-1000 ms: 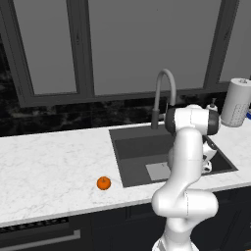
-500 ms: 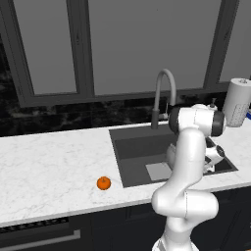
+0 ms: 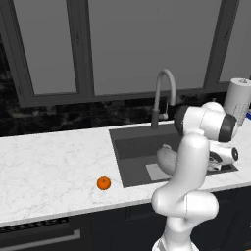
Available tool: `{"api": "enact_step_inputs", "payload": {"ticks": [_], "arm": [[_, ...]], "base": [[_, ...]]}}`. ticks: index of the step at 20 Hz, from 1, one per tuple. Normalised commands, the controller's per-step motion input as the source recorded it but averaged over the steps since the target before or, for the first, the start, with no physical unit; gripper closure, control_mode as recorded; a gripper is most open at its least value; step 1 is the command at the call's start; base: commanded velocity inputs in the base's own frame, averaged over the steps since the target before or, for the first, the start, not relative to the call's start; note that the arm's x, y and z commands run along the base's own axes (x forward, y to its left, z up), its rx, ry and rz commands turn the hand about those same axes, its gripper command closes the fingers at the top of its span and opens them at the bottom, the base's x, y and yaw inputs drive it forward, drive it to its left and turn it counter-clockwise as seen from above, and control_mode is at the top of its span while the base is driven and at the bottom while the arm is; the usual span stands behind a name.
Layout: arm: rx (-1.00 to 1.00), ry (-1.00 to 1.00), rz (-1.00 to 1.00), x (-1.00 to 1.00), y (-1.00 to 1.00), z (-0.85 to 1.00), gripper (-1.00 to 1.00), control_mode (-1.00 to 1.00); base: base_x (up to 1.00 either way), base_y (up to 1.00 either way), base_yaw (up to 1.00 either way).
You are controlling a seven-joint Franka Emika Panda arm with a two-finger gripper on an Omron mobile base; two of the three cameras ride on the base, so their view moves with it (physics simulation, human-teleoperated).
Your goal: Put the colander in the sink, put the orange in the colander, and turn on the sink faucet and pour water over the colander.
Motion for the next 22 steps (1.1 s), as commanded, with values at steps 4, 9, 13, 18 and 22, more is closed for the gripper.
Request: {"api": "enact_step_inputs", "payload": {"ticks": [4,9,13,18,22], "arm": [[0.09,-0.16,0.00,-0.27,-0.25,1.00,-1.00,-1.00],[0.05,-0.12,0.00,-0.38,-0.14,1.00,-1.00,-1.00],[0.00,-0.05,0.00,-0.54,-0.09,1.00,-1.00,-1.00],[-0.04,0.00,-0.03,-0.43,0.13,1.00,-1.00,-1.00],[-0.21,0.07,-0.13,-0.51,0.58,1.00,-1.00,-1.00]], "base": [[0.00,0.00,0.00],[0.00,0.00,0.00],[0.00,0.00,0.00],[0.00,0.00,0.00],[0.00,0.00,0.00]]}}
